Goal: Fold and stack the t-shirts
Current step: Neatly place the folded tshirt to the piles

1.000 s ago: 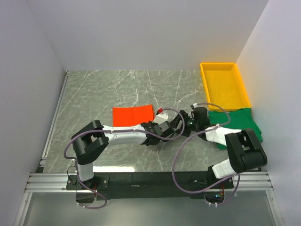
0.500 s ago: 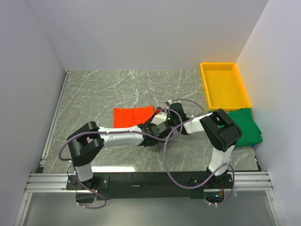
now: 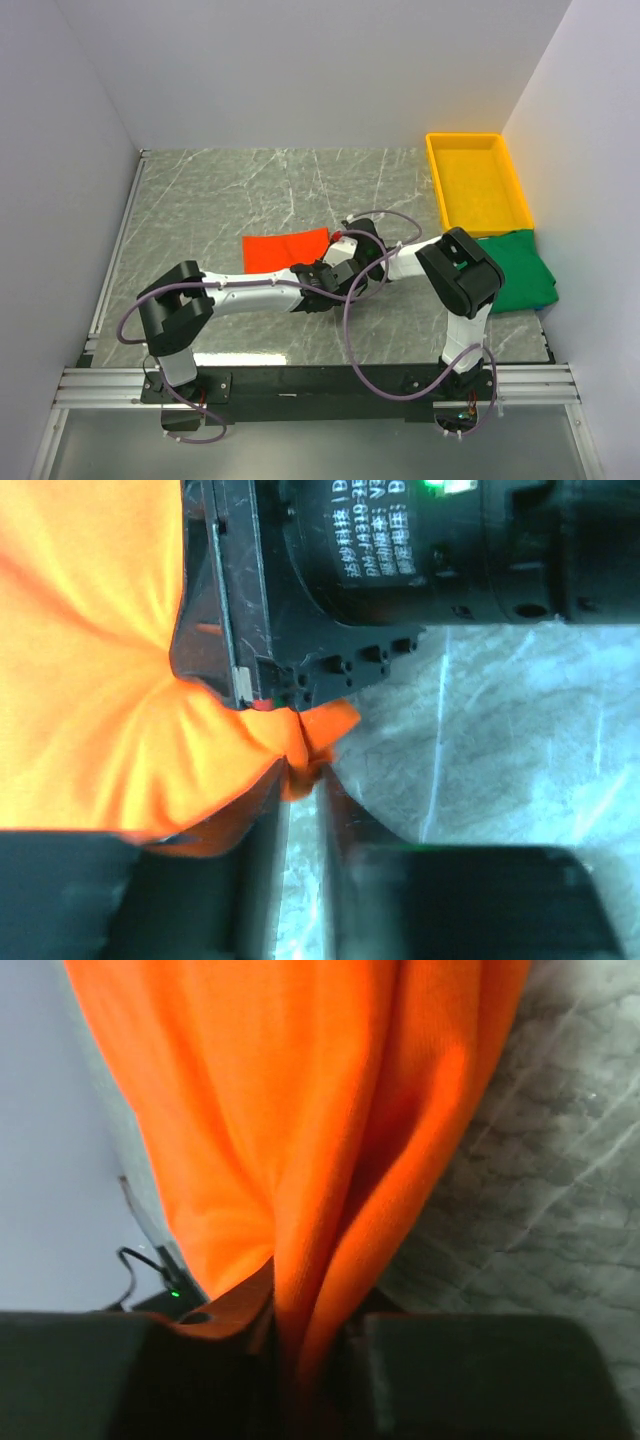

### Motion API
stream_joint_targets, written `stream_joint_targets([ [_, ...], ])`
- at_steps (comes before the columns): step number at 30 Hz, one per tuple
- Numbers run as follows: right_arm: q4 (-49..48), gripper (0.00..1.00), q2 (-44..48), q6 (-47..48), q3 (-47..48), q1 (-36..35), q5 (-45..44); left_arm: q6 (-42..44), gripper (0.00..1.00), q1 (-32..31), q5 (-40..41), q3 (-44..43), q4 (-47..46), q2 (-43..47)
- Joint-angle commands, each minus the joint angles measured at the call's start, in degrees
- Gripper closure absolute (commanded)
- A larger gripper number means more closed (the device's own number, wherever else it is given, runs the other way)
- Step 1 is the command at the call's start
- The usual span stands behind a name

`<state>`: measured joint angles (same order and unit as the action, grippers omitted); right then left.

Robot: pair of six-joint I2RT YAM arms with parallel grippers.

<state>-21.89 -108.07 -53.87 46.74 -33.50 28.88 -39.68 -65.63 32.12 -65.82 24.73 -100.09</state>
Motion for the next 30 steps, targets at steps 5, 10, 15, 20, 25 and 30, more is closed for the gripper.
stream_joint_targets([
  [5,13.17,0.92,5.67,12.37,3.18,0.18,-5.41,-5.32,0.36,-0.64,-3.38,-2.11,4.88,6.83],
  [10,24.51,0.96,9.63,20.54,4.76,0.62,-8.92,-5.32,0.16,0.49,-4.87,-2.55,11.37,13.69],
  [15,37.76,1.00,13.94,28.36,7.39,1.33,-14.72,-2.78,0.10,7.60,-10.12,-2.12,13.94,20.62],
  [20,45.70,1.00,18.42,36.54,8.63,2.20,-23.68,4.86,0.09,23.94,-15.68,-2.11,15.96,24.33],
  [25,52.64,1.00,22.63,41.64,9.42,3.17,-30.90,10.14,0.06,37.47,-16.12,-2.47,14.82,26.35],
  [30,59.22,1.00,24.84,46.21,9.95,5.19,-39.86,11.12,0.01,45.57,-13.58,3.85,11.49,28.72],
])
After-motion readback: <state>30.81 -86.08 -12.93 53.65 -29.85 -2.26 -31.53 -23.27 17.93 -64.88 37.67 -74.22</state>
